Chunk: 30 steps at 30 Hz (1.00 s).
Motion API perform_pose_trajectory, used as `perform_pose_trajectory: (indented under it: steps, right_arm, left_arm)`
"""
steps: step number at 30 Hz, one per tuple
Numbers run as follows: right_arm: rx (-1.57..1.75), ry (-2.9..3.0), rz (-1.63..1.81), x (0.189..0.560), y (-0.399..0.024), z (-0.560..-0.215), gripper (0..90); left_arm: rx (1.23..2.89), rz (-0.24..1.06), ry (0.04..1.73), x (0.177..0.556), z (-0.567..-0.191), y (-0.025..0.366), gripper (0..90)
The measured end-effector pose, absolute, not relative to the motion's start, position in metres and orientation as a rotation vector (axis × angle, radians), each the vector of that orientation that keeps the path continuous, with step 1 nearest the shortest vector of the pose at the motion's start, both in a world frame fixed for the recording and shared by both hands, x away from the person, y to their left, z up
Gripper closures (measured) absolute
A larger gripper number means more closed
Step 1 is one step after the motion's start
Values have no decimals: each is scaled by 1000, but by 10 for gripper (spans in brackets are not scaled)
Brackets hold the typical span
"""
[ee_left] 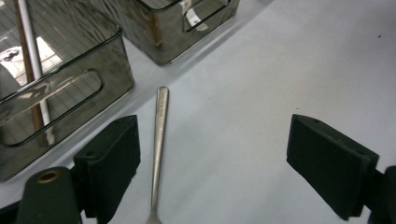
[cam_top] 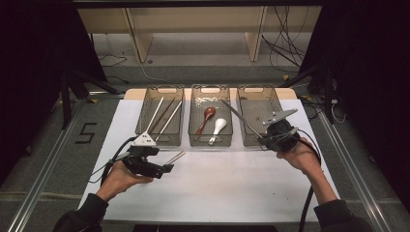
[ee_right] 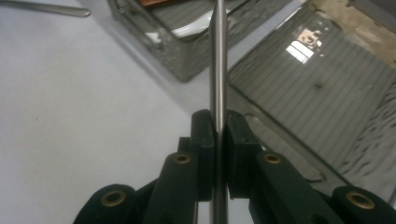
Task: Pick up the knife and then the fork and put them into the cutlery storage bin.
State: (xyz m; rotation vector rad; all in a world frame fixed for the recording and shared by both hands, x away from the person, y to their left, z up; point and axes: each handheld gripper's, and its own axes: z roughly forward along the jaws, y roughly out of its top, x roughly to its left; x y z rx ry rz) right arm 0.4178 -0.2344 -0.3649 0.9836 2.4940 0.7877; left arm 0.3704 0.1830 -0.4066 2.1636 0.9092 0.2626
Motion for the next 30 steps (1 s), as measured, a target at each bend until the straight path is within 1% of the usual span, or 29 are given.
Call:
perform_pose_trajectory:
  steps: [8, 10, 19, 30]
  right_arm:
    - [1112, 2417, 769, 452, -243, -356, 844]
    - [1126, 2411, 767, 455, -244, -356, 844]
    - [1264, 2359, 740, 484, -252, -362, 843]
    - [1365, 2327, 694, 506, -260, -370, 843]
  left_arm:
    - [2116, 288, 940, 367, -408, 192, 162]
    - [2110, 289, 941, 366, -408, 193, 162]
    - [2107, 290, 949, 363, -411, 197, 159]
    - [2095, 300, 948, 361, -410, 199, 157]
